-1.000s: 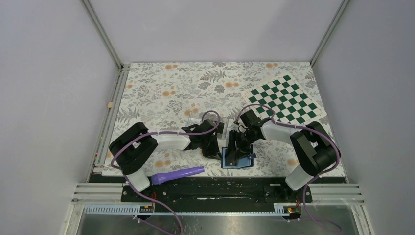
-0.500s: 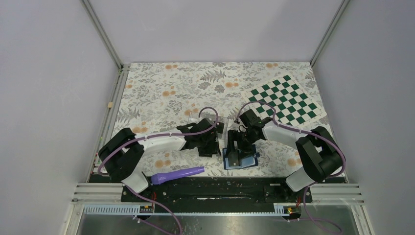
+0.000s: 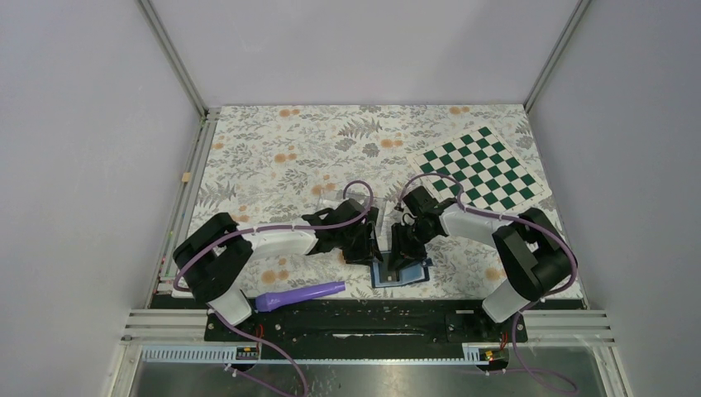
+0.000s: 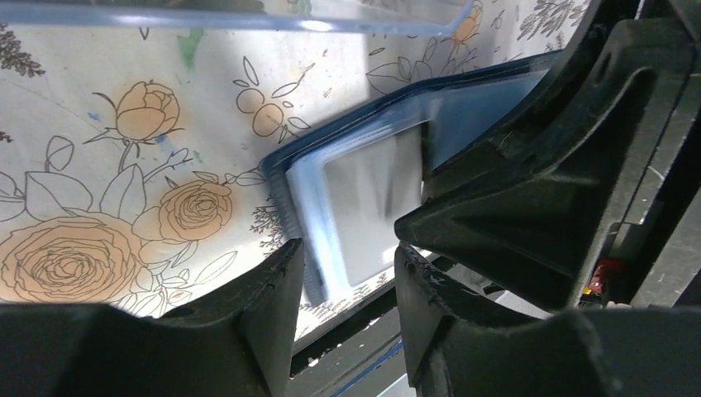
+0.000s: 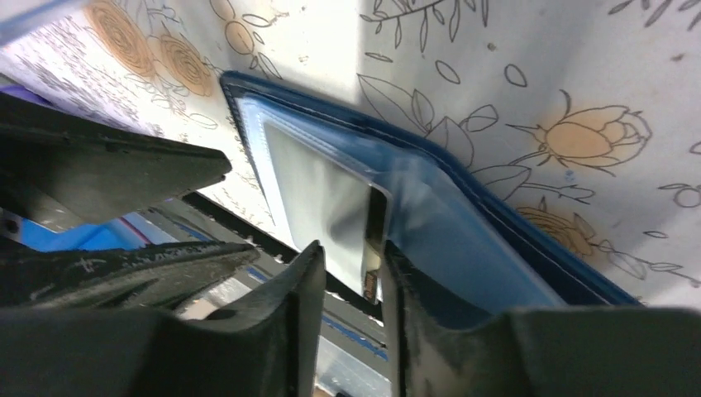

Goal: Put the credit cards into the card holder
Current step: Insert the credit card into the card holder.

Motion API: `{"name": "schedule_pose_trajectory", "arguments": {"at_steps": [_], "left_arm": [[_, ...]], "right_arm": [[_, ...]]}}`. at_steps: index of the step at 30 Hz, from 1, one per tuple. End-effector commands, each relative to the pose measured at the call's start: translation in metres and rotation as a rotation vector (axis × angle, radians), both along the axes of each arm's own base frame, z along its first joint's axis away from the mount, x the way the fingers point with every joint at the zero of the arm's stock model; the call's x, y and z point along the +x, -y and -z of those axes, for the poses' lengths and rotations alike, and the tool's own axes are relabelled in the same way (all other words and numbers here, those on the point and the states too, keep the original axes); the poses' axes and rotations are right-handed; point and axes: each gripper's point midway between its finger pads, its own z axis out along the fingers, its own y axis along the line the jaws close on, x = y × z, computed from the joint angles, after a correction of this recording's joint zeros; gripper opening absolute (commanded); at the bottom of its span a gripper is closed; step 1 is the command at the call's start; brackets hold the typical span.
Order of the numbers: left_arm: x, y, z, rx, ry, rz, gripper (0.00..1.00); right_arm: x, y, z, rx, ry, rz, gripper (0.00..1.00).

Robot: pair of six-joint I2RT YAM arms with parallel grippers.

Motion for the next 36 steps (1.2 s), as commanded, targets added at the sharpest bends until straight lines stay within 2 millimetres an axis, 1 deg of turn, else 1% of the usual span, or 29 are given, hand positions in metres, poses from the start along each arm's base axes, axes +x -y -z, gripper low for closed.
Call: {"name": "schedule_pose_trajectory", "arguments": {"at_steps": [1,2,3,7,8,10,12,14,17,21,23,25,29,33,36], "left_arm": [[0.003,0.011,-0.015,-0.066,0.027,0.011,0.44],[0.003,0.011,-0.016,-0.072,0.028,0.011,0.44],[0.003,0.012,-0.018,-0.079,0.030,0.011,0.45],[0.001,0.014,-0.023,-0.106,0.025,0.012,0.45],[0.001,0.014,-0.023,-0.108,0.026,0.011,0.45],[0.002,0.013,-0.025,-0.113,0.026,0.003,0.45],[0.001,0.014,-0.026,-0.122,0.026,0.001,0.43],[0.001,0.017,-0.028,-0.140,0.022,0.006,0.38],[0.001,0.022,-0.030,-0.165,0.018,0.016,0.33],[-0.001,0.022,-0.024,-0.157,0.000,0.015,0.33],[0.001,0.022,-0.019,-0.144,-0.001,0.010,0.35],[0.001,0.021,-0.010,-0.115,-0.010,0.013,0.38],[0.001,0.017,0.004,-0.071,-0.029,0.007,0.38],[0.002,0.012,0.010,-0.029,-0.026,0.001,0.38],[0.003,0.016,0.007,-0.054,-0.015,0.015,0.37]], "right_arm": [[0.001,-0.015,-0.009,0.085,0.001,-0.017,0.31],[0.001,-0.016,-0.011,0.093,0.003,-0.013,0.31],[0.001,-0.016,-0.013,0.094,0.004,-0.011,0.33],[0.001,-0.008,-0.021,0.055,0.037,-0.011,0.50],[0.001,-0.005,-0.023,0.047,0.048,-0.013,0.52],[0.000,-0.001,-0.026,0.032,0.063,-0.017,0.54],[0.000,0.002,-0.028,0.023,0.078,-0.021,0.53],[-0.002,0.005,-0.027,0.008,0.081,-0.027,0.49],[-0.004,0.009,-0.021,-0.009,0.069,-0.041,0.36],[-0.005,0.016,-0.007,-0.061,0.061,-0.049,0.21],[-0.007,0.020,0.002,-0.086,0.044,-0.056,0.15],[-0.009,0.022,0.008,-0.096,0.031,-0.059,0.14],[-0.012,0.023,0.016,-0.105,0.012,-0.059,0.10],[-0.014,0.023,0.020,-0.107,0.000,-0.057,0.04],[-0.014,0.023,0.021,-0.105,-0.006,-0.055,0.03]]}}
